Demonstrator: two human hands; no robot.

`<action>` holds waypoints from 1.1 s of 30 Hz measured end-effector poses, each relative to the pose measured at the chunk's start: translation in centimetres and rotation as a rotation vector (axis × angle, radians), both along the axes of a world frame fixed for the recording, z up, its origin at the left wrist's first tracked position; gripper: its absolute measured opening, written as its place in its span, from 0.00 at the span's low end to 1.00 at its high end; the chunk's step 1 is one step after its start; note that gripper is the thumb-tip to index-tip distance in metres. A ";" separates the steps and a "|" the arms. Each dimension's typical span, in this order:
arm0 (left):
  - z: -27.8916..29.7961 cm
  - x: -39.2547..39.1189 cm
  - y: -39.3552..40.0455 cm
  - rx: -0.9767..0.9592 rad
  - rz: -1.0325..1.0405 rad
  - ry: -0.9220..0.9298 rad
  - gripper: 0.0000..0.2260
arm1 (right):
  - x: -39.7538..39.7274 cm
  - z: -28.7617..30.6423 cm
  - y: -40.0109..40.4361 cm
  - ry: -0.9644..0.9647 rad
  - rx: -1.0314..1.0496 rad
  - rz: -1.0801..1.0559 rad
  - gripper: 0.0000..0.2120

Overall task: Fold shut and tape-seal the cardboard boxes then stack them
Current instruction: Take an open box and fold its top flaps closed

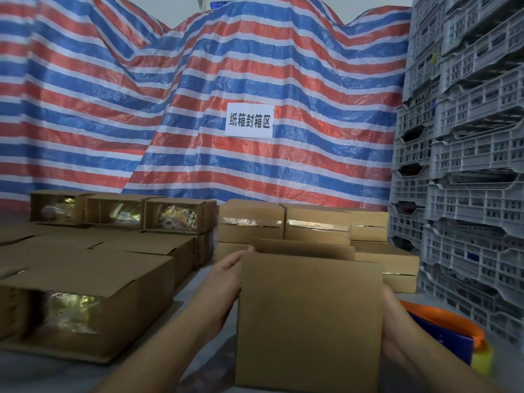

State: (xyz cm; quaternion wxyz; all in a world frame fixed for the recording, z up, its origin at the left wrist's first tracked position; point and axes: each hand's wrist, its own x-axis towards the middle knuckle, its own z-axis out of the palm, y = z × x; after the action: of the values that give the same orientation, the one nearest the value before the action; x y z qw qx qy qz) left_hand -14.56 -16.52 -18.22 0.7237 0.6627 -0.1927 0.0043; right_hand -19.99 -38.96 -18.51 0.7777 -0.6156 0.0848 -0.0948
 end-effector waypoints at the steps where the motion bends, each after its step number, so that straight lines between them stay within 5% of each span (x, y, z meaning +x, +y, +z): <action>1: -0.1 0.3 0.1 0.045 0.024 -0.022 0.18 | -0.1 0.1 0.1 -0.003 -0.005 -0.004 0.19; 6: 0.7 1.4 1.9 0.126 -0.230 -0.024 0.38 | -0.7 0.4 0.5 -0.029 -0.048 0.015 0.19; 11: 0.5 1.9 2.8 0.187 -0.312 -0.093 0.42 | -0.8 0.3 0.5 -0.028 -0.032 -0.011 0.21; 17: 0.1 2.0 2.0 0.252 -0.102 -0.057 0.32 | 0.2 -0.2 -0.1 -0.011 0.067 0.015 0.18; 23: 0.4 2.0 1.3 0.239 -0.037 0.036 0.07 | 1.1 -0.7 -0.6 -0.046 0.102 0.035 0.17; 28: 0.5 1.7 1.1 0.203 -0.038 0.052 0.07 | 1.2 -0.4 -1.3 -0.190 0.133 0.159 0.24; 33: 0.5 1.6 1.1 0.178 -0.057 0.050 0.07 | 1.4 0.0 -2.3 -0.241 0.060 0.252 0.20</action>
State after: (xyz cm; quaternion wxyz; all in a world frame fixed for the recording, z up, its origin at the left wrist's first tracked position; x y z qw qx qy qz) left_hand -13.00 -15.38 -17.70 0.6663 0.7186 -0.1928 -0.0501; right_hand -18.56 -41.31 -18.49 0.8059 -0.5822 -0.0843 -0.0670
